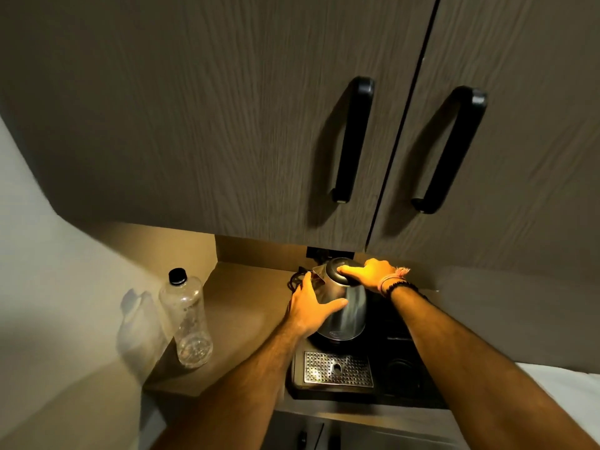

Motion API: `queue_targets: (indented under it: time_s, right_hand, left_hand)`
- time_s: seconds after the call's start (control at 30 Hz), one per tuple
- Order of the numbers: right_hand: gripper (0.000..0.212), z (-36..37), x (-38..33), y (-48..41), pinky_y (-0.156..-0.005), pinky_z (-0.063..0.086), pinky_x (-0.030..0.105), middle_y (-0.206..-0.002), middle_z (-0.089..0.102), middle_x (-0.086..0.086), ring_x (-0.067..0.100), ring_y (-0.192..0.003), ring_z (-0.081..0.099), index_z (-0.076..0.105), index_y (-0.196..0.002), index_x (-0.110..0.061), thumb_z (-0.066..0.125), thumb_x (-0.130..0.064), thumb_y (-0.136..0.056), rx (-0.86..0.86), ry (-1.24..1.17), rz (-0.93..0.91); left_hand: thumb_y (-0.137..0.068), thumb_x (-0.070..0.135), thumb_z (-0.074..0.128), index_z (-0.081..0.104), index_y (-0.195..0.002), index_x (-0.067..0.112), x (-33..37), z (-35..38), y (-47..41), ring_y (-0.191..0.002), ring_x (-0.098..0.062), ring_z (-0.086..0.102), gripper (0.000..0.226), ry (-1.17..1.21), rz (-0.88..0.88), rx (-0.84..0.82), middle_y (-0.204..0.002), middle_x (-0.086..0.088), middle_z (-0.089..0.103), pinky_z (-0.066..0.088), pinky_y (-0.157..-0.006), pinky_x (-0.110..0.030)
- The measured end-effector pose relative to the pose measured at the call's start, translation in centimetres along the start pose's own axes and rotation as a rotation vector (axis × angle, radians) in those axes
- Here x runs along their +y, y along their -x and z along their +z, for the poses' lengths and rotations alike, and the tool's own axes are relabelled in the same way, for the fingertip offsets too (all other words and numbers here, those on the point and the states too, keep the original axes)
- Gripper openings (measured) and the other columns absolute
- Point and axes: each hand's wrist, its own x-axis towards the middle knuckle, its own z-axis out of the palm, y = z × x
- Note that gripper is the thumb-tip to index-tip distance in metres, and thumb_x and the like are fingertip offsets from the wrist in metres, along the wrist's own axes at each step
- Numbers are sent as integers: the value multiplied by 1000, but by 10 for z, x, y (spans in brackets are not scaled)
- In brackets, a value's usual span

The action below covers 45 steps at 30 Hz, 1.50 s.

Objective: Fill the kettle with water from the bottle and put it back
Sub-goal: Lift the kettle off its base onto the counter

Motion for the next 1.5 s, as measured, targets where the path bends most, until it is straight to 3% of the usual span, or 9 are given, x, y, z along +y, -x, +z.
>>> queue_targets:
  time_s: [0.13,0.23,0.37,0.5,0.63,0.93,1.2,1.37,1.5]
  right_hand:
    - [59,3,6,1,-109,36,55,-98,67,5,30,-105,61,60,-78,-21,50,-79,-79,11,-78,-31]
    - [50,4,13,2,-87,49,41,-81,65,-1,26,-90,64,55,-67,-27,53,-75,-81,4,-131,-78]
    - [49,6,17,5,-61,36,27,-64,56,-7,16,-67,55,54,-59,-26,51,-68,-85,63,-153,-107]
    - [48,2,16,5,-80,39,33,-74,63,-11,14,-75,56,63,-65,-29,44,-67,-89,24,-250,-83]
    - [37,-2,32,4,-99,50,47,-117,70,13,32,-108,64,72,-108,-14,54,-44,-95,17,-566,15]
    - [46,-5,32,22,-89,47,67,-106,70,9,30,-98,62,71,-102,-13,35,-42,-98,-28,-746,123]
    - [43,-6,28,21,-61,47,34,-91,67,5,22,-72,61,68,-89,-17,35,-41,-100,43,-792,70]
    - [41,-9,8,23,-77,51,49,-104,66,17,34,-93,58,69,-104,-3,42,-35,-99,-14,-788,16]
    - [34,-1,-27,33,-78,45,41,-97,65,3,28,-98,57,66,-97,-20,37,-37,-101,-89,-859,-114]
  left_hand:
    - [-53,52,92,23,-154,19,-3,7,-12,-139,-24,41,127,114,-37,-40,-150,-4,45,39,-113,-45]
    - [-45,44,96,33,-148,22,-5,8,-16,-135,-21,45,124,157,-44,-43,-143,0,52,40,-111,-45]
    - [-42,38,99,32,-147,19,-2,12,-17,-133,-22,47,126,165,-43,-50,-141,0,53,42,-109,-43]
    - [-40,38,99,24,-151,18,-5,11,-18,-138,-26,40,136,165,-67,-35,-148,-6,44,39,-111,-48]
    - [-40,36,99,22,-150,17,-4,15,-19,-139,-29,38,136,207,-78,-32,-148,-8,44,38,-111,-52]
    - [-47,29,99,18,-150,17,0,19,-18,-138,-29,39,132,282,-84,-27,-148,-9,43,38,-112,-52]
    - [-47,24,99,22,-146,19,0,16,-13,-133,-27,44,126,332,-59,3,-142,-6,47,41,-109,-50]
    - [-44,33,99,31,-134,20,-3,-4,-4,-123,-25,51,113,283,-25,112,-132,-2,54,45,-102,-46]
    - [-46,31,99,31,-133,15,-16,-34,5,-125,-27,49,111,242,-29,202,-136,-6,50,46,-102,-44]
